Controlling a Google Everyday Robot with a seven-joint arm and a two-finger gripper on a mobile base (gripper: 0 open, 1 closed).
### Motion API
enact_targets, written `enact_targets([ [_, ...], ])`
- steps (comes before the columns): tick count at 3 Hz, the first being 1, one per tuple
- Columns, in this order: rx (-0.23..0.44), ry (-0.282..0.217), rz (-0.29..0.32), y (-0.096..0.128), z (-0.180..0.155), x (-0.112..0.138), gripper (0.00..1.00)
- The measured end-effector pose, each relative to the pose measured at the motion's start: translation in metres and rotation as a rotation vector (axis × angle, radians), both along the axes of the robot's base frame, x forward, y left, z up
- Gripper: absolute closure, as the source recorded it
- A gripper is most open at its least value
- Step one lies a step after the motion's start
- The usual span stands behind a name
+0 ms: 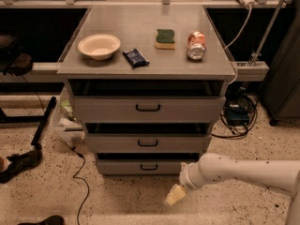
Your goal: Open bottom drawer
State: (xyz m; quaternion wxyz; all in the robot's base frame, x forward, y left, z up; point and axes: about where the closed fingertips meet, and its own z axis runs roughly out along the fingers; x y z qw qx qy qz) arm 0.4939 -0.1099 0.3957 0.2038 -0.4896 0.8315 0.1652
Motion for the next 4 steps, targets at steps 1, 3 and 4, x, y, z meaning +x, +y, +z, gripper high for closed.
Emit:
enact_targets([
  [1, 0.0, 0.0, 0.0, 0.0, 0.0, 0.0, 0.0],
  [3, 0.148, -0.039, 0.029, -0.017, -0.048, 0.016, 0.0],
  [4, 0.251, -0.05, 0.081, -0.019, -0.087, 0.023, 0.0],
])
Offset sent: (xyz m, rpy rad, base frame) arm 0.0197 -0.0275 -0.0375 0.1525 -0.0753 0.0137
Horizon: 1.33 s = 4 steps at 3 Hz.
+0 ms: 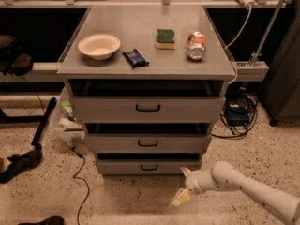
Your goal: Open bottom drawer
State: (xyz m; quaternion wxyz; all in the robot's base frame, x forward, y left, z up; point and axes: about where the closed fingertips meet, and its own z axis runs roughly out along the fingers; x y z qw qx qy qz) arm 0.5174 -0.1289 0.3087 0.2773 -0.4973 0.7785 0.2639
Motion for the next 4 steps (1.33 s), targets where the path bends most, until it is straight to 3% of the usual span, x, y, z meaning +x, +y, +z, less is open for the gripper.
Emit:
enact_targets([
  [1, 0.034, -0.064, 0.025, -0.009, -0.025, 0.037, 0.0],
  [2, 0.034, -0.064, 0.025, -0.009, -0.025, 0.037, 0.0],
  [4, 0.056, -0.125, 0.027, 0.003, -0.045, 0.072, 0.0],
])
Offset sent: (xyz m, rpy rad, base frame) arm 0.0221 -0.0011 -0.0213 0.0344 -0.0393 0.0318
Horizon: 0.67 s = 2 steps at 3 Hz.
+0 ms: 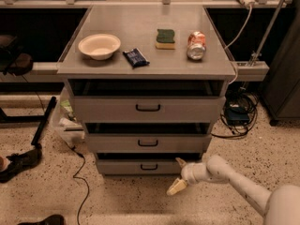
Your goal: Open bottom drawer
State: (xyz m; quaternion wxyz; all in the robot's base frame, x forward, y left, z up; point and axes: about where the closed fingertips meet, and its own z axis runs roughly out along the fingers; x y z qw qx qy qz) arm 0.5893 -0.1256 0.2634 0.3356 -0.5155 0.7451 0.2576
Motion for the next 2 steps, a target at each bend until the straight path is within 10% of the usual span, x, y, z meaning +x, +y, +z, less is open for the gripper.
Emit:
enact_targets([
  [2, -0.014, -0.045, 0.018, 0.01, -0.029, 0.044, 0.0],
])
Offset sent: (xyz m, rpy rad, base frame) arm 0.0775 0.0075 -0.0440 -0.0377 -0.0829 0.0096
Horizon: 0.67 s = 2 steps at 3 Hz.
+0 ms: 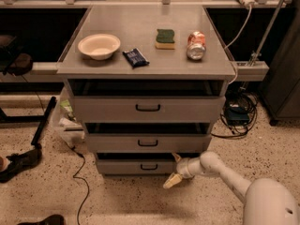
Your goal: Open bottom drawer
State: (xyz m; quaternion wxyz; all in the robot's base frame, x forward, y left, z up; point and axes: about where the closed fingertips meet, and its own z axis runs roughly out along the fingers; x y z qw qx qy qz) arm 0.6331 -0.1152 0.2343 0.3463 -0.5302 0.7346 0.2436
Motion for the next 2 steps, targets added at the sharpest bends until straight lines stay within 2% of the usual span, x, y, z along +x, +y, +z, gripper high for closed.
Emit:
enact_targets([
  [2, -0.016, 0.003, -0.043, -0.013, -0.034, 0.023, 0.0],
])
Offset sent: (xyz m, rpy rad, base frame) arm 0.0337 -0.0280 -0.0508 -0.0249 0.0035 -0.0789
